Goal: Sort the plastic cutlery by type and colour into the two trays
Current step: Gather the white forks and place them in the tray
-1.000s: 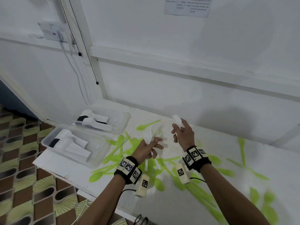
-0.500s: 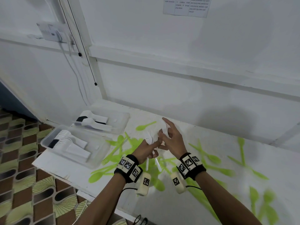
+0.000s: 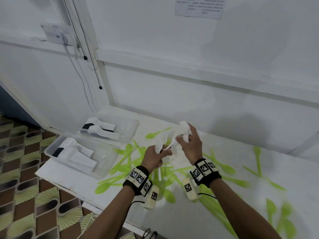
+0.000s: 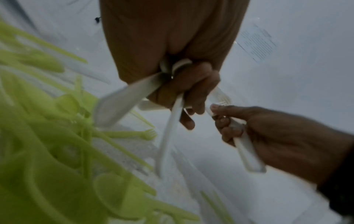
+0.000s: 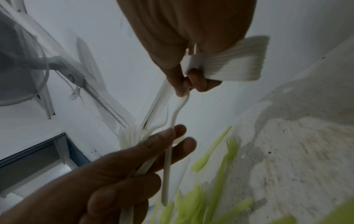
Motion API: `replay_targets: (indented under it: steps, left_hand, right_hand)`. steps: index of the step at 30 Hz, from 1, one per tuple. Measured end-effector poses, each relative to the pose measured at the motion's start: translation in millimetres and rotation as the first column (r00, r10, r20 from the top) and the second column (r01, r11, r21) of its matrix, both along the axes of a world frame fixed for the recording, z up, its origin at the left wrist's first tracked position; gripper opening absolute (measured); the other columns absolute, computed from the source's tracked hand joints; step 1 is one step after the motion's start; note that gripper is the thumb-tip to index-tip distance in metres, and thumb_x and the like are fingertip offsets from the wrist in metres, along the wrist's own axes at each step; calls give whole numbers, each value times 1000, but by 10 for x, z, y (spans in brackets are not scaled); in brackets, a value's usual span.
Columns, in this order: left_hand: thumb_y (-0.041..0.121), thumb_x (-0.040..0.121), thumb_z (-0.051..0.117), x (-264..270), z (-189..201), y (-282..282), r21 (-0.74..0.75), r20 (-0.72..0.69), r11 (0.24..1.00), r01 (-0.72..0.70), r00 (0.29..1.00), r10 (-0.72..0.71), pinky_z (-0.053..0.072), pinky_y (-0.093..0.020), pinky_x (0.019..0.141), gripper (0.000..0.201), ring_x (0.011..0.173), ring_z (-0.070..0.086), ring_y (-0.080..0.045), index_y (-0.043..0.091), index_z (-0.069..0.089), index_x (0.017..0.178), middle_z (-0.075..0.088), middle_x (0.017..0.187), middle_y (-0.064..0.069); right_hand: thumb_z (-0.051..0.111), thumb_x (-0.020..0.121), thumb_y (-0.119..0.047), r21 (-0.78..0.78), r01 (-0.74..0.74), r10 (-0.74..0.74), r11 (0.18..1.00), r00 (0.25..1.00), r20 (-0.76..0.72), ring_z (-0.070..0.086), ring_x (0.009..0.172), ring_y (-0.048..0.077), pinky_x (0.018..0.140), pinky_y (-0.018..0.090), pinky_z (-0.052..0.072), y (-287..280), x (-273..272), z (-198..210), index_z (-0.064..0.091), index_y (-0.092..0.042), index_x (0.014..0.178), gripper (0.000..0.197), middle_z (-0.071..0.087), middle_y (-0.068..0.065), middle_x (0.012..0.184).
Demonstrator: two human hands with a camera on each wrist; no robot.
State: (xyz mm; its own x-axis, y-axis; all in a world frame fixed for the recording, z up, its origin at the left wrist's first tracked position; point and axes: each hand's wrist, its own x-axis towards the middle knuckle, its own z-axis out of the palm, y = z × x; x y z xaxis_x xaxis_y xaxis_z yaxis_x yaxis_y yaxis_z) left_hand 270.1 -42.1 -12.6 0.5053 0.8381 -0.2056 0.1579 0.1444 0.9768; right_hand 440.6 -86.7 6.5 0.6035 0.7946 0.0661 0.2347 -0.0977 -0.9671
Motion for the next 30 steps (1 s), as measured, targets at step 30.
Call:
replay_targets:
  steps: [30]
  left_hand:
    - [30, 106, 50, 140, -12, -2, -35, 18, 996, -84, 996, 85, 28, -20, 39, 26, 37, 37, -13, 15, 69, 117, 75, 94, -11]
  right_hand:
    - [65, 98, -16, -101, -111, 57, 989, 901, -430, 62, 66, 15, 59, 30, 50, -19, -52, -83, 57, -14, 118, 22, 63, 9, 98]
